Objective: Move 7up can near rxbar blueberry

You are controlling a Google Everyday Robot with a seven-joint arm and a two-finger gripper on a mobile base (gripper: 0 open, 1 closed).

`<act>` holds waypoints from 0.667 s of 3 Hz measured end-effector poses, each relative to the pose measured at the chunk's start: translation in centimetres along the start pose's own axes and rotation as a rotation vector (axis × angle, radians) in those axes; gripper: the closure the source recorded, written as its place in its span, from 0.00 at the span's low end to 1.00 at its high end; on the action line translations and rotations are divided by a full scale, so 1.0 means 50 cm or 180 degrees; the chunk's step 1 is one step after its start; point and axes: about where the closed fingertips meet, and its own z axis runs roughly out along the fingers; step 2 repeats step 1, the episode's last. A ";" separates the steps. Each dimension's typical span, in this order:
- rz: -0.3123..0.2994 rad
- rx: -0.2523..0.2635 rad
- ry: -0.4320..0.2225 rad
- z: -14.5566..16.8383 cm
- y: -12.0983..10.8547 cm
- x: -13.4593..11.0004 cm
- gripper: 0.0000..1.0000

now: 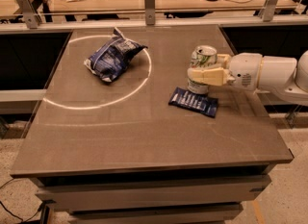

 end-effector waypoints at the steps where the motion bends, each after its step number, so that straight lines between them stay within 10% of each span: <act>1: -0.0002 -0.0015 0.0001 0.005 0.003 -0.001 0.82; 2: -0.0002 -0.0015 0.0001 0.005 0.003 -0.001 0.82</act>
Offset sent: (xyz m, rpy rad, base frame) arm 0.0000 0.0000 0.0000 0.0000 0.0000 0.0000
